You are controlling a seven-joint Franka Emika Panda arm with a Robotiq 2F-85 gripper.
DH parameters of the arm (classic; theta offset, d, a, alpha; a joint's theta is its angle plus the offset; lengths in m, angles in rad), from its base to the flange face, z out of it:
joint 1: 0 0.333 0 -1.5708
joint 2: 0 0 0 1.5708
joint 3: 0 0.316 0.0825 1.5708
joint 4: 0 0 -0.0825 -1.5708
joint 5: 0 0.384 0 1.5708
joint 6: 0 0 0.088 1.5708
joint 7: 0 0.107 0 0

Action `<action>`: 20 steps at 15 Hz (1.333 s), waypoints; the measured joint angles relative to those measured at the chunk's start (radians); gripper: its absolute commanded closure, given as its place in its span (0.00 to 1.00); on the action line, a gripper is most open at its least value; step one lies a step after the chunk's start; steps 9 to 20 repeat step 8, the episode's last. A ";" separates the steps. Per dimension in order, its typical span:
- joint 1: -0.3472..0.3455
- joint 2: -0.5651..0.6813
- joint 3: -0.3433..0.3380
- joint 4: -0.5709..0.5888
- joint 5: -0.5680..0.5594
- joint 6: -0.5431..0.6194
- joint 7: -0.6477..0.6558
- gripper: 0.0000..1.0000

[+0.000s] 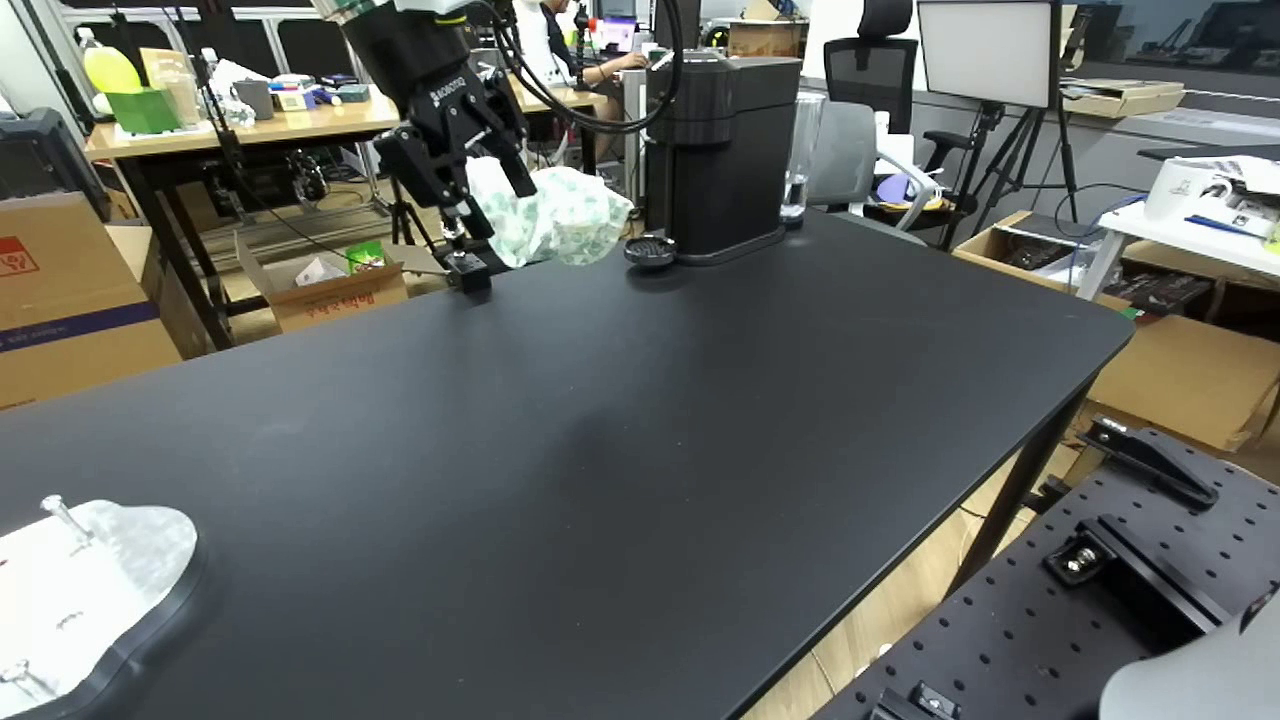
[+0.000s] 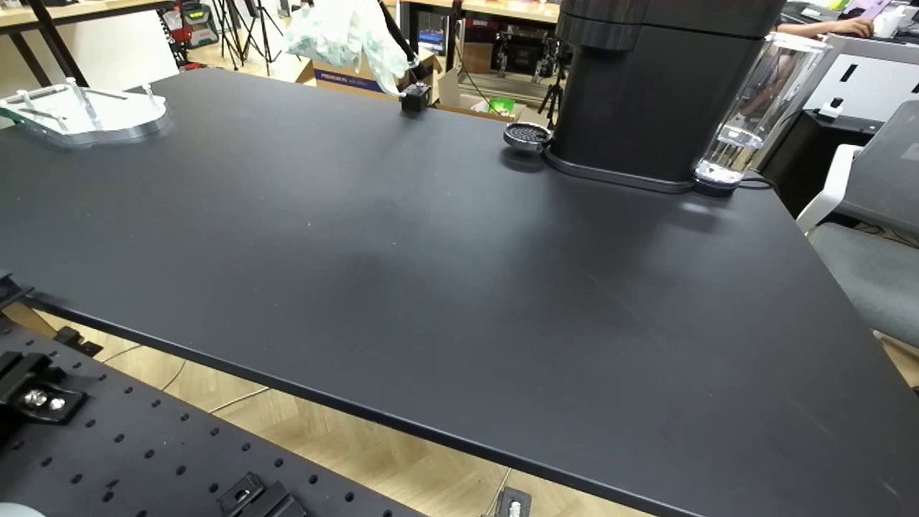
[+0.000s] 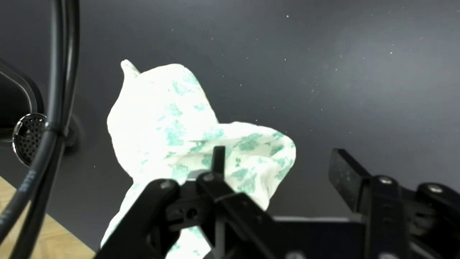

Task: Hang the towel on the metallic object

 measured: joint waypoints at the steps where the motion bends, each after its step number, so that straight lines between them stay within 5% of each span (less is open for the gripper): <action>1: 0.003 -0.007 0.002 0.001 -0.004 0.000 0.000 0.00; 20: 0.019 -0.050 0.015 0.005 -0.013 -0.017 0.000 0.00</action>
